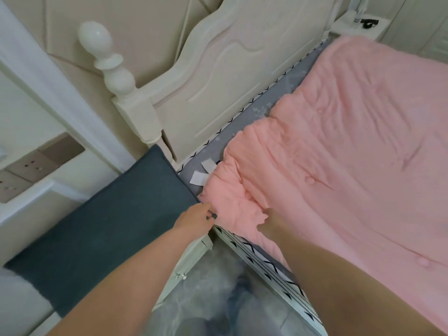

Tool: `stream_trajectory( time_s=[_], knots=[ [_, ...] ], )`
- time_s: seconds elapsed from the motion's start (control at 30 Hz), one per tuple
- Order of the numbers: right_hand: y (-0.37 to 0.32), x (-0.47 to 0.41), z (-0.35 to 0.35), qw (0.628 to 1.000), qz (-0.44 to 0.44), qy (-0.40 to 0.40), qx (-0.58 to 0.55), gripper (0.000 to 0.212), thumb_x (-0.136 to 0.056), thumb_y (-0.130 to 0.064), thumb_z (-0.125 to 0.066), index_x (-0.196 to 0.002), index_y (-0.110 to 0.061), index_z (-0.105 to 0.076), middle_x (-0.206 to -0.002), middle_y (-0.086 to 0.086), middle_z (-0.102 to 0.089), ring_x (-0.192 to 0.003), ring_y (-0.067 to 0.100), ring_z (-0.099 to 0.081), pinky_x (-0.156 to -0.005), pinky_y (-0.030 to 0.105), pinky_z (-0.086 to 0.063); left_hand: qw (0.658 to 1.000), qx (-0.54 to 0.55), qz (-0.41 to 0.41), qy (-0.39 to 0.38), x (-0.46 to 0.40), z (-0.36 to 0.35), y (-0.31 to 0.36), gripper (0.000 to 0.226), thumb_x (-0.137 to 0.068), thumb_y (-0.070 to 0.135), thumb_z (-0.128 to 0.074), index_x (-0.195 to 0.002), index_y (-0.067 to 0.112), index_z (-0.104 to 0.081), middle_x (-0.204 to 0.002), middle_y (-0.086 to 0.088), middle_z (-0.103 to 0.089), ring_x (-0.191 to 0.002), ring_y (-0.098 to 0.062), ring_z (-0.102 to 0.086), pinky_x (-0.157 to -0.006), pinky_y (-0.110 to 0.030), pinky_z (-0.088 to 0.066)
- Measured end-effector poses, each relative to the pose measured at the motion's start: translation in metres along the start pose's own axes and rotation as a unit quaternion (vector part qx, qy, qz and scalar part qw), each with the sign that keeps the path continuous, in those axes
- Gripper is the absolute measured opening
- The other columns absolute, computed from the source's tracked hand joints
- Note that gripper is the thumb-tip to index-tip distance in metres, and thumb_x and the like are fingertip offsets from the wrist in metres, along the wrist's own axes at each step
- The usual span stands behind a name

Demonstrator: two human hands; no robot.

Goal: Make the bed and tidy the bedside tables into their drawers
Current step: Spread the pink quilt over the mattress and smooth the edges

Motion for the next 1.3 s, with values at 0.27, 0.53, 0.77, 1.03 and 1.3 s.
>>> stream_trajectory(
  time_s=[0.27, 0.53, 0.77, 1.03, 1.3],
  knots=[
    [-0.008, -0.040, 0.017, 0.999, -0.037, 0.016, -0.006, 0.058, -0.082, -0.012, -0.066, -0.136, -0.011, -0.045, -0.125, 0.010, -0.056, -0.116, 0.029, -0.054, -0.097, 0.031, -0.041, 0.998, 0.023, -0.011, -0.056, -0.094, 0.013, -0.017, 0.034, -0.095, 0.016, -0.047, -0.127, 0.019, -0.055, -0.132, -0.003, -0.054, -0.114, -0.016, -0.053, -0.100, -0.032, -0.043],
    [0.032, -0.043, -0.019, 0.987, -0.160, -0.013, 0.006, 0.064, -0.084, -0.012, -0.062, -0.143, -0.020, -0.037, -0.129, 0.012, -0.058, -0.114, 0.026, -0.056, -0.094, 0.029, -0.047, 0.995, 0.040, -0.013, -0.087, -0.189, 0.006, -0.027, 0.038, -0.091, 0.011, -0.051, -0.129, 0.014, -0.053, -0.135, -0.009, -0.051, -0.120, -0.025, -0.050, -0.095, -0.027, -0.039],
    [0.024, -0.084, -0.053, 0.980, -0.186, 0.003, 0.066, 0.087, -0.073, -0.014, -0.066, -0.149, -0.022, -0.024, -0.136, 0.014, -0.043, -0.122, 0.028, -0.049, -0.098, 0.031, -0.045, 0.995, 0.005, 0.046, -0.092, -0.256, -0.017, -0.072, 0.063, -0.083, 0.023, -0.061, -0.141, 0.014, -0.037, -0.139, -0.014, -0.039, -0.125, -0.033, -0.045, -0.103, -0.040, -0.041],
    [0.042, -0.138, -0.072, 0.946, -0.189, 0.131, 0.227, 0.092, -0.065, -0.039, -0.081, -0.140, -0.030, -0.028, -0.129, 0.007, -0.040, -0.121, 0.028, -0.043, -0.100, 0.039, -0.039, 0.981, -0.023, 0.116, -0.152, -0.308, -0.073, -0.139, 0.105, -0.064, 0.054, -0.074, -0.146, 0.011, -0.023, -0.142, -0.012, -0.041, -0.130, -0.035, -0.042, -0.103, -0.049, -0.043],
    [0.052, -0.170, -0.087, 0.917, -0.149, 0.153, 0.338, 0.025, -0.093, -0.027, -0.051, -0.112, -0.011, -0.057, -0.115, 0.009, -0.064, -0.109, 0.032, -0.057, -0.093, 0.040, -0.043, 0.981, -0.045, 0.048, -0.182, -0.356, -0.097, -0.142, 0.066, -0.076, 0.038, -0.068, -0.134, 0.012, -0.049, -0.132, -0.012, -0.056, -0.117, -0.035, -0.055, -0.096, -0.042, -0.047]
  ],
)
Point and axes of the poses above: each hand's wrist, its own x-axis away from the middle knuckle, its own z-axis out of the back of the hand, y = z × x, the point moved 8 cm from there along -x, towards the middle knuckle
